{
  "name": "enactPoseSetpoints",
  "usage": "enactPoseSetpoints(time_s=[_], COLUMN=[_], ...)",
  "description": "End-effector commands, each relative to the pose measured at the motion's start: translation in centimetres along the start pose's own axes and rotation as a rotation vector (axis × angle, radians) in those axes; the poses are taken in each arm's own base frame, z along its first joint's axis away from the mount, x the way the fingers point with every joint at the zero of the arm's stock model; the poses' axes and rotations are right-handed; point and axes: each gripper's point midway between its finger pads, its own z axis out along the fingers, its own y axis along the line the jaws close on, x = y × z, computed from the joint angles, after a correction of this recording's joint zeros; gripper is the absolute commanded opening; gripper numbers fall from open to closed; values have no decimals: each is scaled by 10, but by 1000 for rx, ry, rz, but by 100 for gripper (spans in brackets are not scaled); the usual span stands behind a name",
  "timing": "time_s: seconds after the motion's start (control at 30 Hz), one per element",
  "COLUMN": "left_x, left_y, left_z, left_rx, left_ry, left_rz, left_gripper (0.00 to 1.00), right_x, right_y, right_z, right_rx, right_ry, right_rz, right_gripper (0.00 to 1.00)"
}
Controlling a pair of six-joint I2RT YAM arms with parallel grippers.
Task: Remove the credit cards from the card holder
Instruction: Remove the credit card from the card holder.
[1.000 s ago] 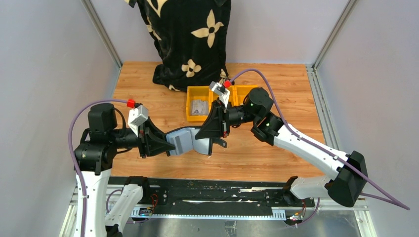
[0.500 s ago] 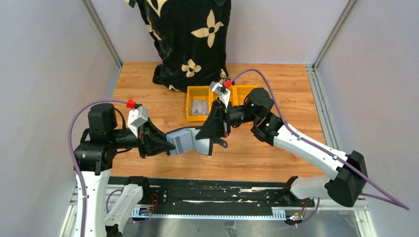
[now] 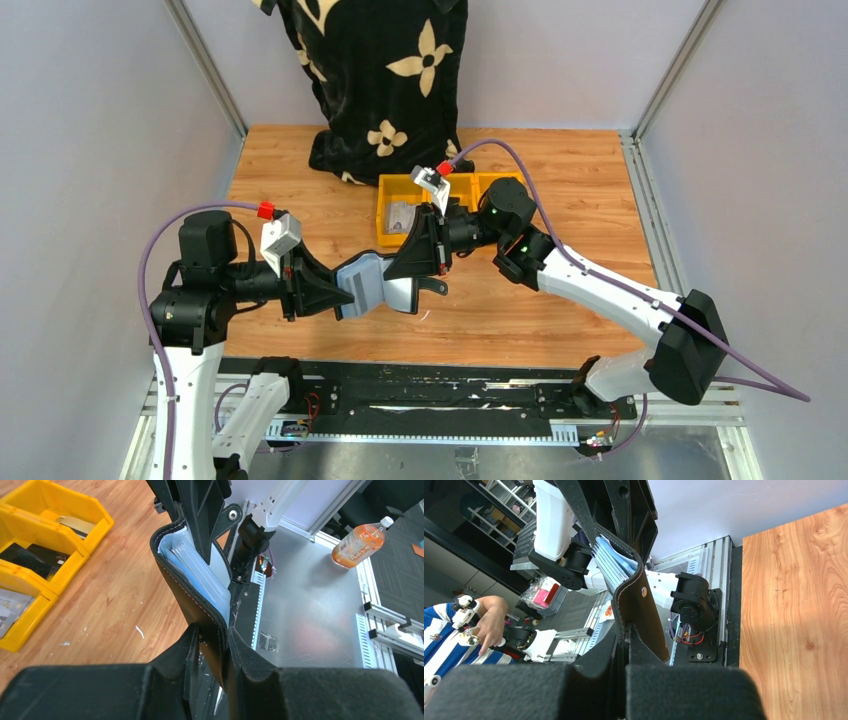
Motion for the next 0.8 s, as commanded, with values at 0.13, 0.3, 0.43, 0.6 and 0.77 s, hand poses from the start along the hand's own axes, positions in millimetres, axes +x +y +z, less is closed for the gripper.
enactPoseSetpoints(time_s=[0.13, 0.3, 0.43, 0.6, 0.77], left_x=[-10, -13, -12, -5, 5], left_y=[-11, -20, -18, 3, 30], left_z=[0, -1, -1, -1, -5], left_rx=[54, 89, 69, -28, -157], left_ry=[-27, -38, -33, -5, 42], left_rz=[55, 43, 41, 57, 98], left_gripper=[3, 5, 13, 19, 19], right_x=[2, 6, 6, 5, 6], right_y=[-6, -16, -19, -10, -1], right_z=[9, 10, 11, 9, 8], right_rx=[40, 75, 81, 57, 25], right_ry=[-5, 5, 4, 7, 9], right_rz=[-35, -28, -23, -37, -43], right_gripper=[0, 0, 0, 0, 0])
